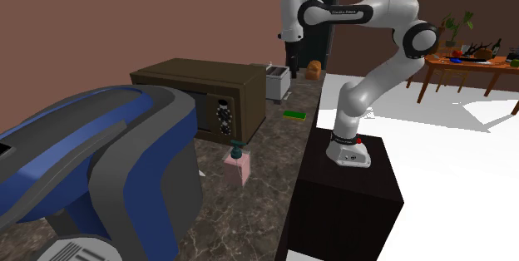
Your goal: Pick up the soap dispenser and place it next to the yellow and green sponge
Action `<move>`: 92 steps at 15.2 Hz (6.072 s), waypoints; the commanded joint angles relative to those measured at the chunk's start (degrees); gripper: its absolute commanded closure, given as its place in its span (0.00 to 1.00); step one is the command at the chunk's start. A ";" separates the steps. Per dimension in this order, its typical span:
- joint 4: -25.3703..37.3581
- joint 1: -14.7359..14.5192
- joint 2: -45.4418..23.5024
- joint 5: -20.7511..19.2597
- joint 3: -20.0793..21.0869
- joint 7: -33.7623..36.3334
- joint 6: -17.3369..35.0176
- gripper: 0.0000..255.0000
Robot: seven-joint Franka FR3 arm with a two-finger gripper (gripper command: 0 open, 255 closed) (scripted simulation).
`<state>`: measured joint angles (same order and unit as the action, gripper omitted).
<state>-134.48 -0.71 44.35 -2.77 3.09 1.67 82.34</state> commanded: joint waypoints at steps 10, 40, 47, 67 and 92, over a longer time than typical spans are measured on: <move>-2.31 -3.37 -6.12 8.46 9.25 11.05 10.68 0.00; 19.37 -8.53 -50.87 -0.23 32.48 46.64 39.82 0.00; 18.04 -8.80 -52.33 -1.32 32.34 47.39 42.32 0.00; 20.58 -8.44 -50.17 0.29 32.57 46.35 38.04 1.00; 36.36 -8.01 -46.57 2.73 32.65 44.93 19.35 1.00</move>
<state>-99.07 -8.71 -2.12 0.02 35.74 46.59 102.57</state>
